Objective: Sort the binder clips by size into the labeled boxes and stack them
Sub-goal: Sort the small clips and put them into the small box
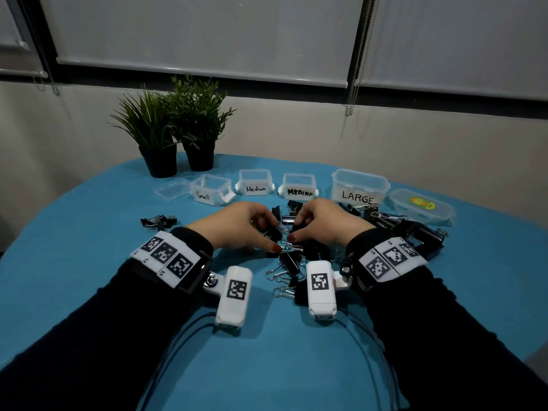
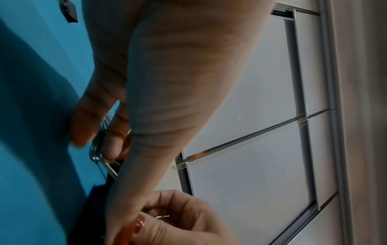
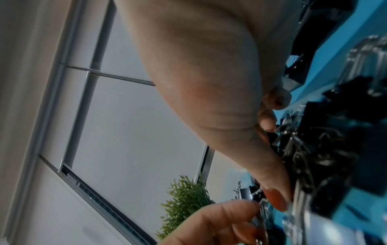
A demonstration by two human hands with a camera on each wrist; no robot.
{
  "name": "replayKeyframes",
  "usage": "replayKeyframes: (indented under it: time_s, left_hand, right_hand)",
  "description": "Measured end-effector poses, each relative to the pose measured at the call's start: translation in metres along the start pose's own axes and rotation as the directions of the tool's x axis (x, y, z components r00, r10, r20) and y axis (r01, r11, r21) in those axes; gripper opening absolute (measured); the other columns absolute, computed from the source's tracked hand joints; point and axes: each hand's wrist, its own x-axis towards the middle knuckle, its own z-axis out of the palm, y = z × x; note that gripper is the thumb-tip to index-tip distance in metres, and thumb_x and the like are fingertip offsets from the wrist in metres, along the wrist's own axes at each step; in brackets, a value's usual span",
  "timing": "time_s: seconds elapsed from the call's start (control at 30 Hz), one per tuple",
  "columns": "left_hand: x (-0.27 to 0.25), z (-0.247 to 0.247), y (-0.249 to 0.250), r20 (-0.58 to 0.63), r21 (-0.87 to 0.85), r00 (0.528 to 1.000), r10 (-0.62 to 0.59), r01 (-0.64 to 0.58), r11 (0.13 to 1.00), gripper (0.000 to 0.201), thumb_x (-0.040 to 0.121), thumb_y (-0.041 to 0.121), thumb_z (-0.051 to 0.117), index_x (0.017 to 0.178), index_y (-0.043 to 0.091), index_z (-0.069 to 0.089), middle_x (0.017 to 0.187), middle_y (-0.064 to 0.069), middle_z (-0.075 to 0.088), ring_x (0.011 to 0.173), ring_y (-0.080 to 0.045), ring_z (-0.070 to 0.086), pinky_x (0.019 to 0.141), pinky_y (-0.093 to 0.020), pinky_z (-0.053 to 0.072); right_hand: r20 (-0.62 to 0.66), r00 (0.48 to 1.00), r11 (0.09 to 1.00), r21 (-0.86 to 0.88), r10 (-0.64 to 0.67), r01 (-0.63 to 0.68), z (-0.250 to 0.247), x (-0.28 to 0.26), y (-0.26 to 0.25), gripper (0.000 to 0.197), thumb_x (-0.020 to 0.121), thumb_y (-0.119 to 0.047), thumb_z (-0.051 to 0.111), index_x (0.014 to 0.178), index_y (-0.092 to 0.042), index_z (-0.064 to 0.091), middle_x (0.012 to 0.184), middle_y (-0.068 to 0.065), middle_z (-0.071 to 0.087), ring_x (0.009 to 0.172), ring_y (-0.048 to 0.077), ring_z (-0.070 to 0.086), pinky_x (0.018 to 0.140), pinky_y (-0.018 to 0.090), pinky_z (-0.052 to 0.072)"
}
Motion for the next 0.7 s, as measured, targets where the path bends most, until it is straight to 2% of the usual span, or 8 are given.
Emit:
replayKeyframes:
  time_s: [0.07,0.2,0.27,0.4,0.5,0.57,0.63,0.7]
  left_hand:
    - [-0.002,0.000,0.001,0.029,0.062,0.999,0.014,-0.016,0.998,0.053,0.067,0.040,0.091,0.114,0.034,0.068,0.083,0.015,0.057,0.065,0.000,0.053,0.060,-0.017,0.042]
    - [-0.003,0.001,0.003,0.068,0.103,0.997,0.046,-0.053,0.993,0.061,0.067,0.045,0.090,0.121,0.036,0.065,0.098,0.017,0.060,0.074,0.003,0.052,0.062,-0.014,0.038]
    - [-0.002,0.004,0.002,0.052,0.091,0.998,0.047,-0.052,0.994,0.058,0.067,0.043,0.091,0.120,0.036,0.067,0.092,0.015,0.059,0.070,0.003,0.052,0.059,-0.009,0.037]
    - [0.002,0.009,0.001,0.034,0.035,0.999,0.043,-0.044,0.998,0.046,0.071,0.036,0.090,0.113,0.032,0.072,0.079,0.010,0.064,0.065,-0.004,0.057,0.059,-0.014,0.042]
    - [0.007,0.011,-0.001,0.061,0.022,0.997,0.053,-0.054,0.998,0.033,0.078,0.032,0.086,0.109,0.025,0.075,0.066,0.012,0.062,0.050,0.001,0.051,0.052,-0.011,0.040]
    - [0.008,0.011,-0.001,0.041,0.023,0.998,0.055,-0.056,0.998,0.030,0.080,0.034,0.083,0.107,0.023,0.075,0.063,0.012,0.064,0.051,0.000,0.052,0.053,-0.013,0.041]
    - [0.006,0.008,-0.001,-0.016,-0.065,0.999,0.038,-0.039,0.997,0.028,0.082,0.039,0.080,0.105,0.023,0.074,0.070,0.010,0.068,0.055,-0.004,0.054,0.054,-0.017,0.042]
    - [0.005,0.006,0.000,-0.113,-0.254,0.994,-0.004,-0.025,0.967,0.028,0.088,0.044,0.073,0.106,0.022,0.072,0.086,0.004,0.071,0.064,-0.008,0.056,0.055,-0.018,0.043]
  right_hand:
    - [0.002,1.000,1.000,0.003,-0.008,0.008,-0.002,-0.004,0.002,0.032,0.072,-0.026,0.090,0.095,-0.019,0.068,0.091,-0.005,0.064,0.082,0.011,0.061,0.070,0.026,0.048]
    - [0.010,0.999,0.999,0.003,-0.046,0.046,-0.006,-0.011,0.005,0.033,0.074,-0.021,0.089,0.099,-0.020,0.067,0.096,-0.004,0.065,0.080,0.009,0.060,0.064,0.023,0.046]
    - [0.008,0.998,0.996,0.047,-0.070,0.070,-0.005,-0.009,0.007,0.033,0.072,-0.017,0.090,0.098,-0.017,0.068,0.089,-0.003,0.067,0.077,0.012,0.061,0.069,0.027,0.052]
    - [-0.015,0.996,0.979,0.182,-0.088,0.090,-0.007,-0.006,0.008,0.028,0.077,-0.002,0.083,0.097,-0.015,0.069,0.093,0.006,0.072,0.082,0.020,0.067,0.087,0.039,0.059]
    - [-0.043,0.998,0.948,0.311,-0.050,0.061,-0.009,-0.008,0.006,0.020,0.083,0.007,0.070,0.090,-0.012,0.070,0.083,0.007,0.069,0.076,0.021,0.064,0.075,0.037,0.056]
    - [-0.078,0.997,0.918,0.394,-0.022,0.051,-0.009,-0.008,0.007,0.019,0.086,0.006,0.065,0.087,-0.012,0.070,0.082,0.009,0.070,0.074,0.021,0.062,0.067,0.032,0.052]
    - [-0.151,0.989,0.869,0.488,0.000,0.075,-0.010,-0.009,0.006,0.017,0.088,0.006,0.063,0.092,-0.009,0.070,0.088,0.012,0.069,0.068,0.015,0.060,0.057,0.019,0.047]
    - [-0.223,0.975,0.767,0.628,0.017,0.130,-0.009,-0.008,0.005,0.018,0.088,0.008,0.065,0.100,-0.005,0.067,0.093,0.014,0.069,0.062,0.007,0.061,0.048,0.012,0.042]
